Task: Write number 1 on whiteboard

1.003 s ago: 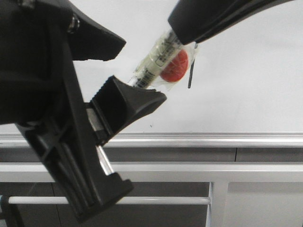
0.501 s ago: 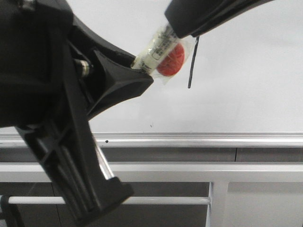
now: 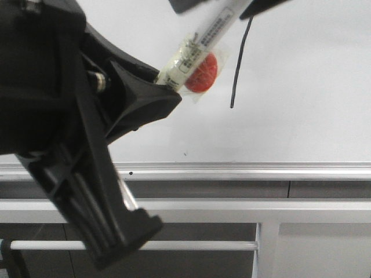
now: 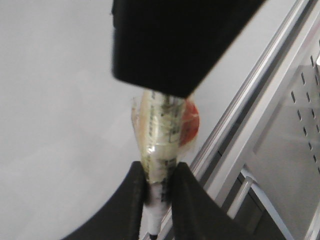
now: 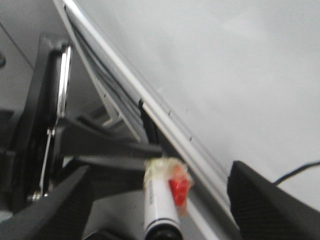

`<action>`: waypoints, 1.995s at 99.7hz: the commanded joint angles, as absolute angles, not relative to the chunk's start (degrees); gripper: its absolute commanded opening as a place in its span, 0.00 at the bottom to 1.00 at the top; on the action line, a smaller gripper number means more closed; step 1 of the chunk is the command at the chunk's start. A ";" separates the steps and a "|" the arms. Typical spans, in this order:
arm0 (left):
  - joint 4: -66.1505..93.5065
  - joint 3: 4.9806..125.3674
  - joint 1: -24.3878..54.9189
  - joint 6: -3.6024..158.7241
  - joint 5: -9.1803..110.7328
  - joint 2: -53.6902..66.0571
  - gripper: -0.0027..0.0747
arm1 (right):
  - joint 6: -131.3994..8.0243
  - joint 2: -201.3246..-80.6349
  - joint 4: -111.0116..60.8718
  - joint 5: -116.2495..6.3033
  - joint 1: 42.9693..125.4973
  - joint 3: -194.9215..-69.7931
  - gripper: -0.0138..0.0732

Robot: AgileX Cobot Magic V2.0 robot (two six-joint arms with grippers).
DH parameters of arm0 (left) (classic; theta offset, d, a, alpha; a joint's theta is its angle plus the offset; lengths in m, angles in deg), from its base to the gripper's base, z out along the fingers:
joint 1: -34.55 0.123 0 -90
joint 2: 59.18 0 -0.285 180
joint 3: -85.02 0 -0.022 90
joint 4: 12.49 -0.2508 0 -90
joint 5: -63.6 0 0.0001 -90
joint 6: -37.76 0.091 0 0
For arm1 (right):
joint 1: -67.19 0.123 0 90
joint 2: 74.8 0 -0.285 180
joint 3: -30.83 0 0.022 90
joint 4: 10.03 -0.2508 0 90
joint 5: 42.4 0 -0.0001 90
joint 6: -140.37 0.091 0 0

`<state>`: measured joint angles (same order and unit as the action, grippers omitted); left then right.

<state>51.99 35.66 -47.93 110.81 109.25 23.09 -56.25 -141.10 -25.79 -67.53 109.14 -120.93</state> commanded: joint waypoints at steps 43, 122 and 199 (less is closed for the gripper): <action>55.90 36.87 -48.05 87.03 119.60 22.17 0.01 | -56.44 -124.87 -12.48 -66.71 109.12 -123.02 0.09; 65.05 36.87 -50.51 64.51 137.26 34.22 0.01 | -50.47 -108.77 -3.31 -62.49 93.31 -111.97 0.09; 63.41 36.87 -46.62 62.59 137.19 36.32 0.01 | -50.47 -108.93 -3.41 -60.85 92.92 -110.97 0.09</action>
